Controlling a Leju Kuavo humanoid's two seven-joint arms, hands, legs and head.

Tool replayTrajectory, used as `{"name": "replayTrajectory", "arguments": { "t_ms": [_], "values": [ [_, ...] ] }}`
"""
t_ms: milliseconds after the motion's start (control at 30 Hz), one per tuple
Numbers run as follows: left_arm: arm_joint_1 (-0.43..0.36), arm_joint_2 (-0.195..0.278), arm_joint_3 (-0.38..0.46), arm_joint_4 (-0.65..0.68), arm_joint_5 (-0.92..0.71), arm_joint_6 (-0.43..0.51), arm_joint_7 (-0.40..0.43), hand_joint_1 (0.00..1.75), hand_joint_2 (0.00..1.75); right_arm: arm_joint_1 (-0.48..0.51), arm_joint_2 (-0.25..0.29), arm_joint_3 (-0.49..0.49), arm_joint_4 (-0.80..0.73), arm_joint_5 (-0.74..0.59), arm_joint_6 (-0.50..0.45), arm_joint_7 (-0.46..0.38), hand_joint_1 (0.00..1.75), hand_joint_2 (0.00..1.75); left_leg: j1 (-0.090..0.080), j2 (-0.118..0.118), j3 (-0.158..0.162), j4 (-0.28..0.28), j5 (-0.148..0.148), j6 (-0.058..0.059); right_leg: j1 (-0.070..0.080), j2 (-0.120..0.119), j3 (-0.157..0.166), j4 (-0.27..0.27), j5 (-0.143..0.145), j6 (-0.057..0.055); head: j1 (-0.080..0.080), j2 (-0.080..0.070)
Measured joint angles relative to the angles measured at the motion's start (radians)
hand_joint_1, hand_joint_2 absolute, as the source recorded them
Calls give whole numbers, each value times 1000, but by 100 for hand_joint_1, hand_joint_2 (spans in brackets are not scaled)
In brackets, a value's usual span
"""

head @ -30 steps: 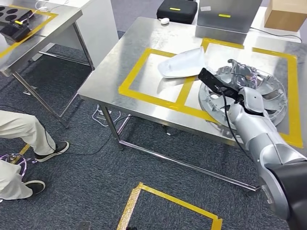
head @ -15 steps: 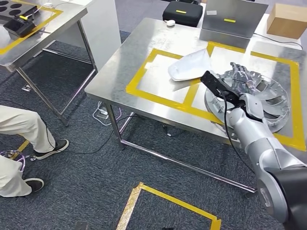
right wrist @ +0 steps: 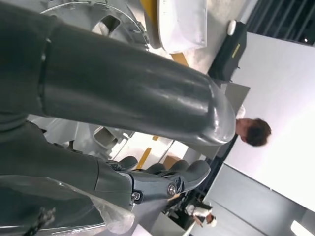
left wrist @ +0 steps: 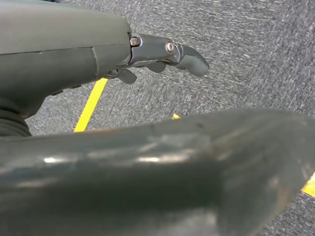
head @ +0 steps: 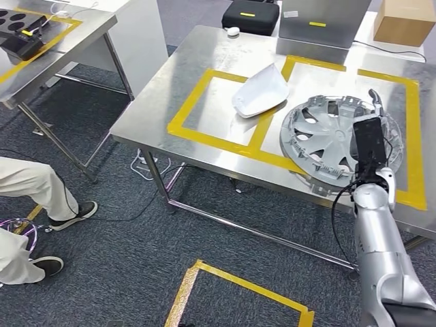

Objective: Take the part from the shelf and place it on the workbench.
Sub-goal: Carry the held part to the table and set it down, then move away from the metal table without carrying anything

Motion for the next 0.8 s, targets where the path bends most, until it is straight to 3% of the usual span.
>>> {"name": "replayTrajectory", "arguments": {
  "t_ms": [67,133,233,300,333,400,467,500,567,633,733,800],
  "values": [
    [0,0,2,0,6,0,-1,0,0,37,0,-14,-64,-28,3,-18,0,0,-3,0,64,-132,69,13,1,4,4,0,-1,1,0,0],
    [-2,0,5,0,14,-1,-5,0,0,86,0,-28,-134,-71,8,-47,0,0,-7,0,118,-242,102,23,5,3,5,0,-2,7,1,0],
    [2,-2,14,0,31,-1,-19,0,0,198,2,-58,-251,-140,8,-89,0,0,-8,-1,131,-272,99,28,5,-2,5,-3,-3,23,1,0],
    [7,-2,23,0,45,0,-27,0,0,284,7,-79,-335,-175,-1,-122,0,0,-4,-3,136,-285,106,36,3,-2,-7,19,-23,33,2,0],
    [7,-2,27,0,50,0,-31,0,0,321,9,-89,-372,-186,-5,-135,0,0,-2,-3,138,-290,109,40,2,0,-26,58,-48,37,4,0],
    [8,-4,31,0,55,0,-36,0,0,382,11,-105,-426,-196,-10,-150,0,0,-2,-2,138,-291,110,44,1,2,-87,188,-111,45,7,0],
    [9,-6,39,0,65,1,-42,0,0,438,17,-118,-468,-198,-19,-159,0,0,-2,-1,138,-290,110,44,0,2,-129,276,-134,51,8,0],
    [9,-6,43,0,72,2,-46,0,0,467,21,-124,-488,-198,-28,-165,0,0,-1,0,138,-289,110,44,-1,2,-123,264,-118,53,8,0],
    [9,-8,53,0,87,3,-56,0,0,528,34,-135,-525,-196,-48,-182,0,0,1,-2,139,-285,107,40,-7,1,-57,139,-56,56,8,0],
    [12,-11,63,0,104,4,-71,0,0,593,55,-150,-551,-203,-73,-199,0,0,-3,-5,136,-275,101,29,-8,2,6,27,-25,52,8,0],
    [18,-17,82,0,127,8,-90,0,0,701,103,-200,-560,-231,-108,-213,0,0,-6,-9,135,-270,100,14,-6,5,24,5,-23,31,6,0],
    [23,-21,92,0,134,13,-90,0,0,751,141,-255,-544,-257,-84,-214,0,0,-4,-7,130,-254,80,5,-8,4,22,4,-17,18,4,0]
  ]
}}
